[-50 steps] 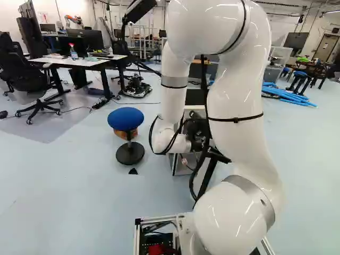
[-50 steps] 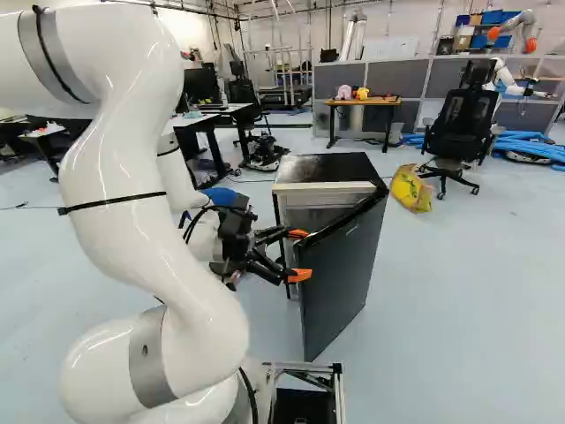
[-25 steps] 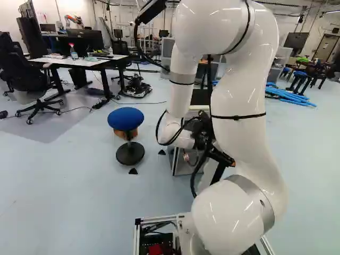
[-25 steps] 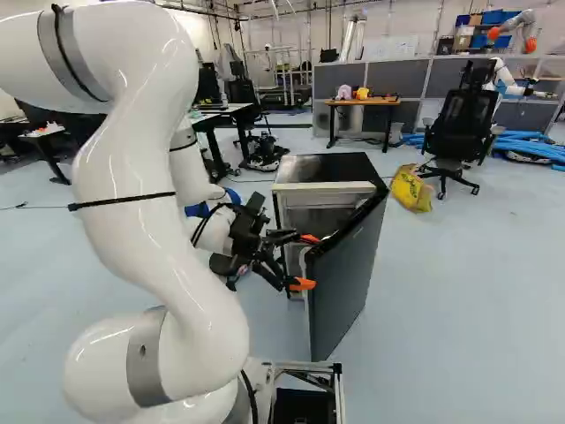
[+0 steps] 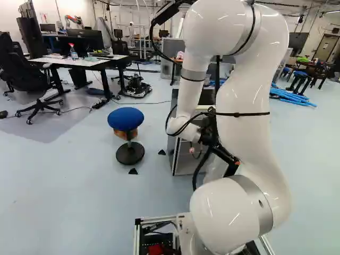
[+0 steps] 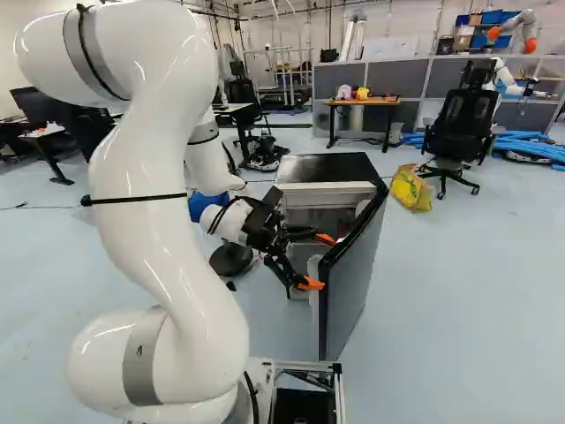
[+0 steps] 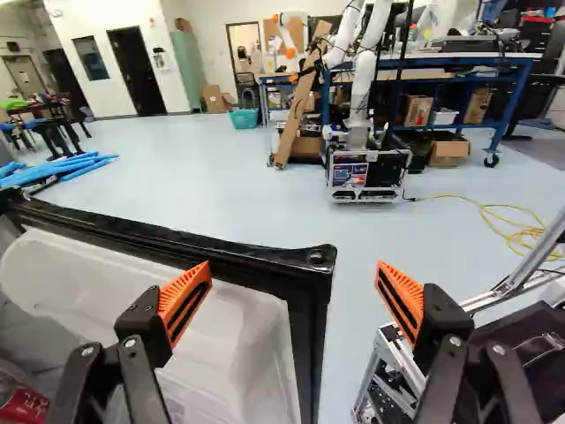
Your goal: Grab a drink from the fridge
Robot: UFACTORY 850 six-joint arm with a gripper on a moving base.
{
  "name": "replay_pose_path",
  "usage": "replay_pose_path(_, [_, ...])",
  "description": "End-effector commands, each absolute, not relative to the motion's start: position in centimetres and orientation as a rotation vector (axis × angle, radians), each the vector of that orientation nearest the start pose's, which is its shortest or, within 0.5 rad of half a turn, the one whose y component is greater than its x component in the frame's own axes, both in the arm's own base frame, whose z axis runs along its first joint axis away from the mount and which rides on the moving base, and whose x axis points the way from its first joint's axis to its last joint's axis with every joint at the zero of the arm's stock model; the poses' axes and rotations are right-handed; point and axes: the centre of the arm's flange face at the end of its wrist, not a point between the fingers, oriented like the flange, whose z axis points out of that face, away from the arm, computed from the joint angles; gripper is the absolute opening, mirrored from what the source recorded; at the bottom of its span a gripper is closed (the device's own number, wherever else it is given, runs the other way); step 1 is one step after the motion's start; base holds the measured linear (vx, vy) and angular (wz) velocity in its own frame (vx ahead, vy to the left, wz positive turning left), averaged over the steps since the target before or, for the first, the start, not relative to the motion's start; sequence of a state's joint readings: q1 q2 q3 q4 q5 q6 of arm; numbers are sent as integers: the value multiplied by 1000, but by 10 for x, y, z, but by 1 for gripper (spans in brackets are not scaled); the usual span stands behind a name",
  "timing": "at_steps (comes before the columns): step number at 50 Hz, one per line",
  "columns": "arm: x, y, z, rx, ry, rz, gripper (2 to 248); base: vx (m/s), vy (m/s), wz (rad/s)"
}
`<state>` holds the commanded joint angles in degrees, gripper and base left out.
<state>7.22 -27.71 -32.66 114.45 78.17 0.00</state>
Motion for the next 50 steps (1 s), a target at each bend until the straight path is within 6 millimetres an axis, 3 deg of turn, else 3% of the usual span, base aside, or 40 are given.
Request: replay_pose_path(50, [379, -146, 293, 628, -1867, 714, 247, 0, 0, 0])
